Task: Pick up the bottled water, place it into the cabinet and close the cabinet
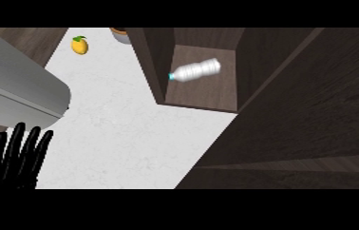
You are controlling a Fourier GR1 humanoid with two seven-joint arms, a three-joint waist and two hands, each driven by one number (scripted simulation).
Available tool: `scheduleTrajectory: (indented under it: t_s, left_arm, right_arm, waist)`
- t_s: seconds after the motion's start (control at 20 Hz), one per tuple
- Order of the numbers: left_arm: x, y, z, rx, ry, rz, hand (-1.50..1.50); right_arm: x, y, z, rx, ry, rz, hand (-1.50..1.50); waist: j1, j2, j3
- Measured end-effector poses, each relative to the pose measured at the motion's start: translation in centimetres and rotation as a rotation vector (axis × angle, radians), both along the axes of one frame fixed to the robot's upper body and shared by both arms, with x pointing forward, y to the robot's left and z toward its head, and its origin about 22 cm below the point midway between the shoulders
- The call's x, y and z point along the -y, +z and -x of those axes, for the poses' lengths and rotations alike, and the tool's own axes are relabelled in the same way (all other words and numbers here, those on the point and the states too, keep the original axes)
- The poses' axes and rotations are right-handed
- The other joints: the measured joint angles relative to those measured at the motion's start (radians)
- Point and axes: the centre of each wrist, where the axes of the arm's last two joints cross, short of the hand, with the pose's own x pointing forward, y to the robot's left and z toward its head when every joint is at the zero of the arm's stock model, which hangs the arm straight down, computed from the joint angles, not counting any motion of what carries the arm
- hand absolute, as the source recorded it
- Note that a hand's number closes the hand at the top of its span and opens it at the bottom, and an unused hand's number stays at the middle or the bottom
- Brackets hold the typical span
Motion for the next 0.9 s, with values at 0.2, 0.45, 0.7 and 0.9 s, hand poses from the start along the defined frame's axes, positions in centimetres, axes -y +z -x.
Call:
scheduleTrajectory:
  t_s: [0.2,0.45,0.7,0.9]
  left_arm:
    - [-0.2,0.1,-0.1,0.000,-0.009,0.002,-1.50]
    - [-0.1,0.1,-0.2,-0.002,-0.027,0.008,-1.50]
    - [-0.2,-0.1,-0.4,-0.005,-0.037,0.013,-1.50]
    - [-0.3,-0.4,-0.6,-0.011,-0.036,0.015,-1.50]
  right_arm:
    - [0.9,-0.7,-2.7,-0.049,-0.174,-0.026,1.50]
    - [-1.2,-0.9,-7.3,-0.123,-0.342,-0.064,1.50]
    - [-3.5,0.0,-12.8,-0.177,-0.447,-0.071,1.50]
    - [-5.8,1.2,-17.1,-0.206,-0.490,-0.067,1.50]
  waist:
    - [0.008,0.004,0.002]
    - [0.025,0.001,0.005]
    - [0.032,-0.002,0.009]
    - [0.021,-0.007,0.013]
